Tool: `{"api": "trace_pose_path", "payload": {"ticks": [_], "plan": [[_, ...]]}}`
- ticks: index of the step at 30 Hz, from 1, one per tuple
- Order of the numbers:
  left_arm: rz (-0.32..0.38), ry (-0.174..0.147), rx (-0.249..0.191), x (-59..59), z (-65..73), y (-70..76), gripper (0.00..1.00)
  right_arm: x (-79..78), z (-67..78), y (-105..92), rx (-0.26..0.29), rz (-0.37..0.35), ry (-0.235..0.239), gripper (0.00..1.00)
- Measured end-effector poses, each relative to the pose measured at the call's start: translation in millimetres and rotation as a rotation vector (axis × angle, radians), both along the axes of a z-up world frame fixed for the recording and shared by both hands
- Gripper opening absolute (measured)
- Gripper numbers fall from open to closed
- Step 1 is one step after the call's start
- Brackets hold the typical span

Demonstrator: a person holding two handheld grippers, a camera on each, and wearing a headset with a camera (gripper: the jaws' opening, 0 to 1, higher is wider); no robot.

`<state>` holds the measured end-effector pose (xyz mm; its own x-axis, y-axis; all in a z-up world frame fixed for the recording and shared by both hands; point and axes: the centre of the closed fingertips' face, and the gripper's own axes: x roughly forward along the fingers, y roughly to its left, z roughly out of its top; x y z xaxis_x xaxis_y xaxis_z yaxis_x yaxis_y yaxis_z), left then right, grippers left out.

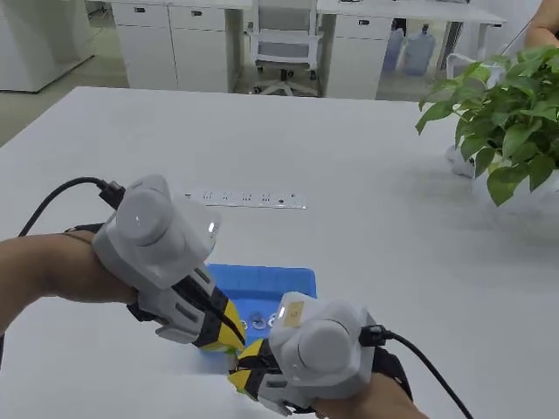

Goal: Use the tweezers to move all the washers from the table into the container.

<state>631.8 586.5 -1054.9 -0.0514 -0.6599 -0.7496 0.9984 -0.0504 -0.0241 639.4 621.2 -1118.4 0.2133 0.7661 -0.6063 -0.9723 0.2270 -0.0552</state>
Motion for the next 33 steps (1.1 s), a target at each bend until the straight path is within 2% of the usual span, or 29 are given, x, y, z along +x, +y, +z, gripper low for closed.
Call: {"api": "trace_pose_path", "payload": {"ticks": [6,15,24,33], "plan": [[-0.009,-0.009,-0.011,0.0,10.8,-3.8,0.05,1.3,10.4,-3.7,0.016,-0.011,-0.003,0.1],[-0.03,-0.041,-0.014,4.7,26.9,-10.1,0.05,9.4,26.9,-9.6,0.036,-0.036,-0.016,0.1],[-0.042,-0.082,-0.026,21.1,40.6,-17.6,0.05,27.0,43.5,-17.3,0.034,-0.047,-0.052,0.1],[-0.045,-0.104,-0.032,39.7,44.0,-23.6,0.05,45.1,48.8,-24.6,0.026,-0.052,-0.072,0.1]]}}
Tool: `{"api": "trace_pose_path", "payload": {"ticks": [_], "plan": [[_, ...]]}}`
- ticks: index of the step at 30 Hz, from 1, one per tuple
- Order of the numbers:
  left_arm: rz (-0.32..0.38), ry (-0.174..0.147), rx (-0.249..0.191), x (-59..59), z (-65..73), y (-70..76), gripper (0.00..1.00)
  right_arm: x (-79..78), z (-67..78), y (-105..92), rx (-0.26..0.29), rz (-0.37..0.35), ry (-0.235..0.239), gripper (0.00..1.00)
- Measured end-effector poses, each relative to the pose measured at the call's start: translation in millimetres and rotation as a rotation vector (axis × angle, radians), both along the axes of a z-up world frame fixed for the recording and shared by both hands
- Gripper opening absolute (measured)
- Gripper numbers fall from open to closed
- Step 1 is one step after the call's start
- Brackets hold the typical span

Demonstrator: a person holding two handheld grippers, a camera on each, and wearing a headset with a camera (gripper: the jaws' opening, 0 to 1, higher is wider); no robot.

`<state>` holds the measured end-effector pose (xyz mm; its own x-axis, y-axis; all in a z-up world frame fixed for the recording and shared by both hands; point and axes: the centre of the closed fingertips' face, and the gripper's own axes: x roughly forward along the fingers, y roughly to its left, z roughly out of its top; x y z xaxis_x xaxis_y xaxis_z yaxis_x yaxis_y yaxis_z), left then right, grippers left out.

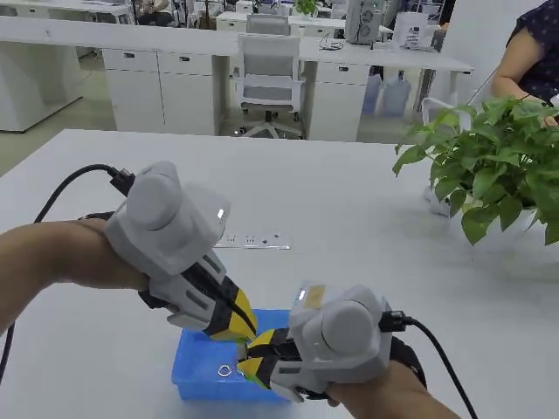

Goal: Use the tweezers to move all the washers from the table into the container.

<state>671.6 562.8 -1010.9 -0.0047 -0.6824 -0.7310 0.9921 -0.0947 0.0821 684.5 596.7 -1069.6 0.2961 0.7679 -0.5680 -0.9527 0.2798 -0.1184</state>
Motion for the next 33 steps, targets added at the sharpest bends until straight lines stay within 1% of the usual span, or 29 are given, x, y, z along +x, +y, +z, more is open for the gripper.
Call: {"api": "trace_pose_path", "payload": {"ticks": [6,13,18,24,25,27,33], "plan": [[0.003,-0.004,-0.003,11.7,-4.8,-3.4,0.05,13.6,-5.2,-3.7,-0.008,-0.005,0.001,0.1],[0.009,-0.006,-0.005,22.3,-17.4,-8.0,0.05,24.5,-17.8,-8.1,-0.03,-0.004,0.008,0.1],[0.015,0.005,0.0,28.9,-27.3,-7.8,0.05,29.9,-27.7,-7.3,-0.04,-0.001,0.02,0.1],[0.022,0.024,0.01,34.6,-39.6,-6.2,0.05,34.4,-40.2,-4.6,-0.043,-0.007,0.052,0.1],[0.024,0.029,0.012,35.9,-41.9,-6.0,0.05,35.4,-42.6,-4.3,-0.038,-0.014,0.068,0.1],[0.026,0.036,0.014,38.0,-45.6,-5.8,0.05,36.6,-46.4,-3.6,-0.042,-0.015,0.074,0.1],[0.027,0.05,0.019,40.3,-52.7,-6.7,0.05,38.2,-53.5,-4.7,-0.045,-0.022,0.096,0.1]]}}
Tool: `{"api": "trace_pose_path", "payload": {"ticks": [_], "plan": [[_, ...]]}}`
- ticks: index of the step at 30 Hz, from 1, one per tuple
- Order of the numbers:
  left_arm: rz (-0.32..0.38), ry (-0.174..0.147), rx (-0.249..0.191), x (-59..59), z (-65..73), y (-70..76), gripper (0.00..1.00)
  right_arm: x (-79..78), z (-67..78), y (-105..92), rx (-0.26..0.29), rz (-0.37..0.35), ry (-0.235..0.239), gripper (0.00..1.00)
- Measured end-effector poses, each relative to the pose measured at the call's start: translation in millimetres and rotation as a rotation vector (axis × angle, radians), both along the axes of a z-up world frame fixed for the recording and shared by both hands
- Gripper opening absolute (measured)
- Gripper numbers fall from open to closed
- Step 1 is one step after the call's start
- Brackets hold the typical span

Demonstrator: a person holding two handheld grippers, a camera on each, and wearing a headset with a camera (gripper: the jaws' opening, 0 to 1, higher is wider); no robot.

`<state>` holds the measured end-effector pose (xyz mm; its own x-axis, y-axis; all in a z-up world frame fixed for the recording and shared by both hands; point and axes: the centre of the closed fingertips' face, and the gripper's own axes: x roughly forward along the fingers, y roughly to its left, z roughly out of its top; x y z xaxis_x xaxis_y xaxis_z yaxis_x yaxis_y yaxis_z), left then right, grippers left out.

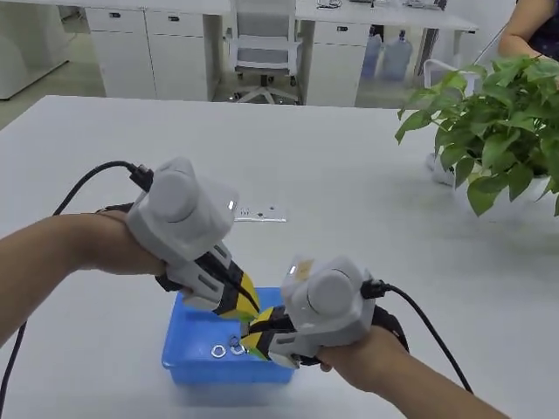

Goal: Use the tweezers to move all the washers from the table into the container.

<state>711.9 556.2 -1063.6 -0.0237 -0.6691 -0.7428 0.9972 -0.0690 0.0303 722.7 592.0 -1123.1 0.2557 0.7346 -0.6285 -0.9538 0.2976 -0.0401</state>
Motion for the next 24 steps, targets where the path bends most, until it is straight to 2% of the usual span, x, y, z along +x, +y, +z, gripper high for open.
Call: {"api": "trace_pose_path", "payload": {"ticks": [14,24], "plan": [[0.008,0.013,0.003,2.2,-9.3,-0.2,0.05,3.0,-10.5,-1.1,-0.012,-0.006,0.031,0.11],[0.009,0.011,0.0,1.3,-7.8,0.4,0.05,0.8,-9.1,-1.0,-0.018,0.001,0.022,0.11]]}}
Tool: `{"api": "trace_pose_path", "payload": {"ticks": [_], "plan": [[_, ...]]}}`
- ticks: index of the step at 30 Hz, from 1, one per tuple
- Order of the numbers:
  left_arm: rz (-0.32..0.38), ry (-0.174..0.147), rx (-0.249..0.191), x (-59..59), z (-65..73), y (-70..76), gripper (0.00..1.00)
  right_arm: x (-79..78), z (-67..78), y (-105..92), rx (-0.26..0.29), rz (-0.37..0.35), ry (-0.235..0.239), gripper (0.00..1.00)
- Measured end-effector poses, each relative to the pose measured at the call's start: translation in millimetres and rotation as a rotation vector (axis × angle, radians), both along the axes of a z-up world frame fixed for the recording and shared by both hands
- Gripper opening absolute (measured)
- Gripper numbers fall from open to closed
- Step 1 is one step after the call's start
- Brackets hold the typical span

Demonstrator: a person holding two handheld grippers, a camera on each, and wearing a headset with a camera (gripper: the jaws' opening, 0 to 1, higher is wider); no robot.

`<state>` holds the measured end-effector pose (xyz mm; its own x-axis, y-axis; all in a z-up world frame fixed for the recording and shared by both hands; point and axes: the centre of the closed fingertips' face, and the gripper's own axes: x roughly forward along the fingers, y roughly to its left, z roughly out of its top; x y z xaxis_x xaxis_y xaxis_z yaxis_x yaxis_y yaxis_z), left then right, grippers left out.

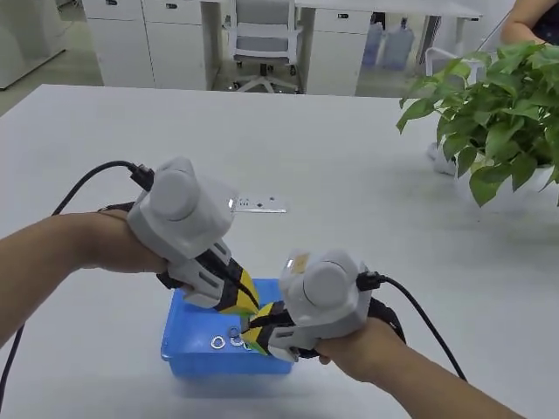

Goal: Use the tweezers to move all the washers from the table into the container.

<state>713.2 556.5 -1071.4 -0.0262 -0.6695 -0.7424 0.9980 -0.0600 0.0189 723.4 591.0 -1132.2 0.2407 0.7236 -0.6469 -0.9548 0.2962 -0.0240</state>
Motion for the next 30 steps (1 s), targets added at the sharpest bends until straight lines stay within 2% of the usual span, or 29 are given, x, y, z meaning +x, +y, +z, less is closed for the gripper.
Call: {"api": "trace_pose_path", "payload": {"ticks": [14,23,30], "plan": [[-0.008,-0.019,-0.008,-6.1,15.8,0.1,0.05,-5.3,15.8,-0.9,0.015,0.002,-0.031,0.11],[-0.024,-0.051,0.01,-15.3,33.6,1.1,0.05,-12.5,33.0,2.0,0.047,0.008,-0.058,0.12],[-0.024,-0.076,-0.001,-20.7,48.7,0.7,0.04,-17.1,39.2,3.8,0.06,0.014,-0.081,0.13]]}}
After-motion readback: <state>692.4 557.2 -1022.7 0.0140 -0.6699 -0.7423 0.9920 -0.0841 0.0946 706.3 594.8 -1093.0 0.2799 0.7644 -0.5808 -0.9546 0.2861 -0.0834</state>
